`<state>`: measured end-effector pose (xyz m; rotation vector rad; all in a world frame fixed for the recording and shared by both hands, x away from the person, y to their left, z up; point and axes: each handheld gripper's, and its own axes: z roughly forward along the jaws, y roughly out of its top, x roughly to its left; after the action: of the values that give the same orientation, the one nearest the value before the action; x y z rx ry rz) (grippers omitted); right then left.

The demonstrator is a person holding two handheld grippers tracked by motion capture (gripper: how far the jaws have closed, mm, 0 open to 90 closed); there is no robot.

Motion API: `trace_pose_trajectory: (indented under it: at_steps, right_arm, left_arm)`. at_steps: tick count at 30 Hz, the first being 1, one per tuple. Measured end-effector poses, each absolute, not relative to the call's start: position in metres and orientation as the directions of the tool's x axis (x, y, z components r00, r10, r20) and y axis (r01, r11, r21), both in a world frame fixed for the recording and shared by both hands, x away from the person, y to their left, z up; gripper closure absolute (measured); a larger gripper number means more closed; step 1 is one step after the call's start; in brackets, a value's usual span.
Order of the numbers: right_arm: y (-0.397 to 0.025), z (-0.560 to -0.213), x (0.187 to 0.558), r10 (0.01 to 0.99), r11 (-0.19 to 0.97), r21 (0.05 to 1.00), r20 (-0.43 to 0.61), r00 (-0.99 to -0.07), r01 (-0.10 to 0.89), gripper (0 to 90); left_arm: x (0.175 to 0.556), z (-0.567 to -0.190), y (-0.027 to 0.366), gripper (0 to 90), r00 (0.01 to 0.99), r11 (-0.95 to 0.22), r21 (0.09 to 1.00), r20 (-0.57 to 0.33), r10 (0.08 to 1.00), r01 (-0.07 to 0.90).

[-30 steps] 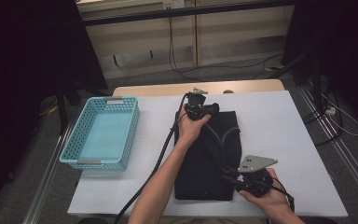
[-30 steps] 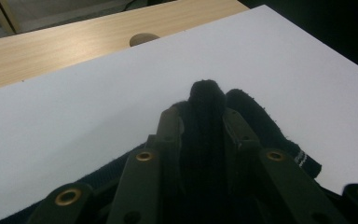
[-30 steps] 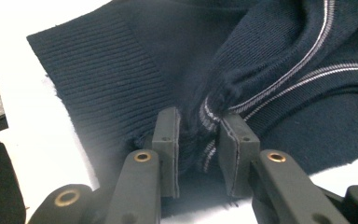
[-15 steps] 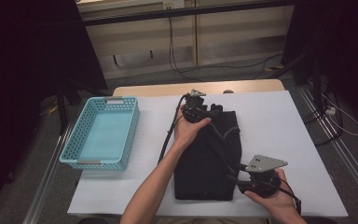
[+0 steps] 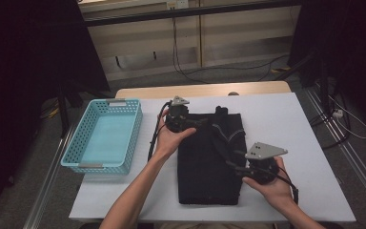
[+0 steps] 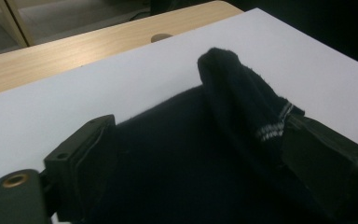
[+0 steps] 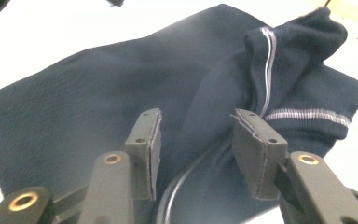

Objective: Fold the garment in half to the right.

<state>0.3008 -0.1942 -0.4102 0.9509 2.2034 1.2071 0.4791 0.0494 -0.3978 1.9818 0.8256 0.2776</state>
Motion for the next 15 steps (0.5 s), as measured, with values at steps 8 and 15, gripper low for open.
trace_pose_trajectory:
  at_steps: [8, 15]
  right_arm:
    - [-0.168, -0.41, 0.35, 0.731, 0.422, 0.823, -0.061, -0.68, 0.381, 60.3]
    - [-0.15, -0.422, 0.382, 0.747, 0.461, 0.779, -0.083, -0.66, 0.424, 52.4]
  left_arm:
    - [0.446, -0.405, 0.074, 5.8, 0.753, -0.373, 0.842, -0.059, 0.656, 0.39]
    - [0.423, -0.41, 0.103, 5.1, 0.723, -0.338, 0.844, -0.083, 0.686, 0.417]
